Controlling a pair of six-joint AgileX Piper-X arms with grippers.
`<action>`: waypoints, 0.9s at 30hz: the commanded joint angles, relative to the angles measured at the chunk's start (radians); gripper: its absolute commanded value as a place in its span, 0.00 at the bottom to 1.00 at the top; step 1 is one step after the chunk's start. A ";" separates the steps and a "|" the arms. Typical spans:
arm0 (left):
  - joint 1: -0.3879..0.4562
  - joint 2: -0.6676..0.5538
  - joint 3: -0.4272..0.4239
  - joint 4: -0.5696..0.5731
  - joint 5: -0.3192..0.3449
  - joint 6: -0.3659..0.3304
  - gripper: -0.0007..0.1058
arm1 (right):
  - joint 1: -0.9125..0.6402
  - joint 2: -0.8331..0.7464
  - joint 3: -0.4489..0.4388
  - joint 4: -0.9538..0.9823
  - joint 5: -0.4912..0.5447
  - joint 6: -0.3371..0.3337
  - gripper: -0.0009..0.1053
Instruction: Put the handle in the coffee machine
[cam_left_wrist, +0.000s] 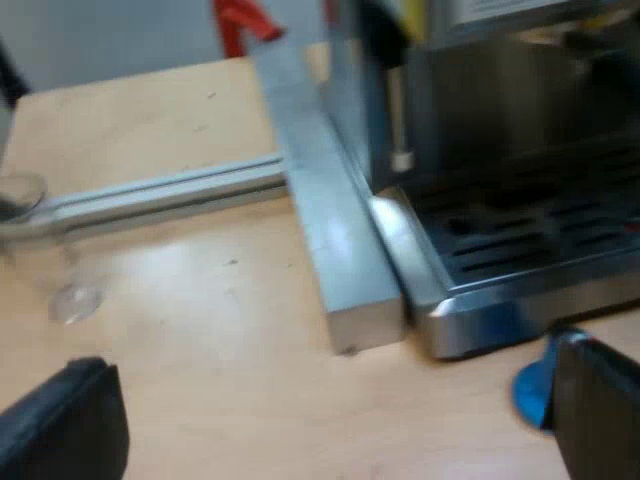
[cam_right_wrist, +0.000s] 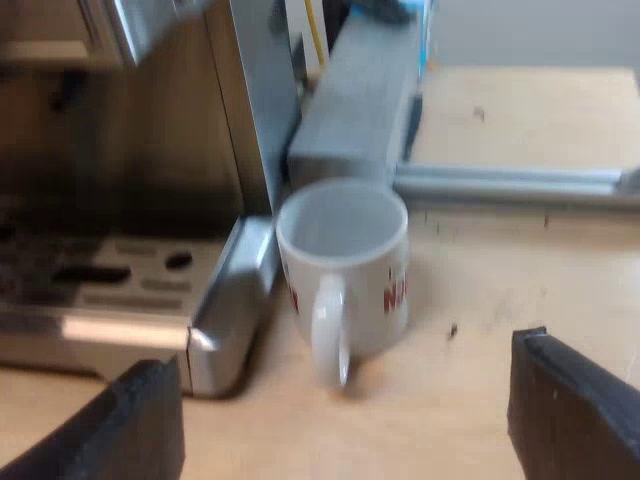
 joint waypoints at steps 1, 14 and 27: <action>-0.007 -0.139 0.042 -0.034 -0.058 -0.017 0.82 | -0.001 -0.045 0.044 -0.008 0.002 -0.008 0.65; -0.007 -0.136 0.110 -0.056 -0.056 -0.017 0.82 | -0.001 -0.045 0.124 0.030 0.005 0.020 0.65; -0.002 -0.136 0.110 -0.056 -0.056 -0.017 0.82 | -0.001 -0.045 0.124 0.032 0.000 0.039 0.65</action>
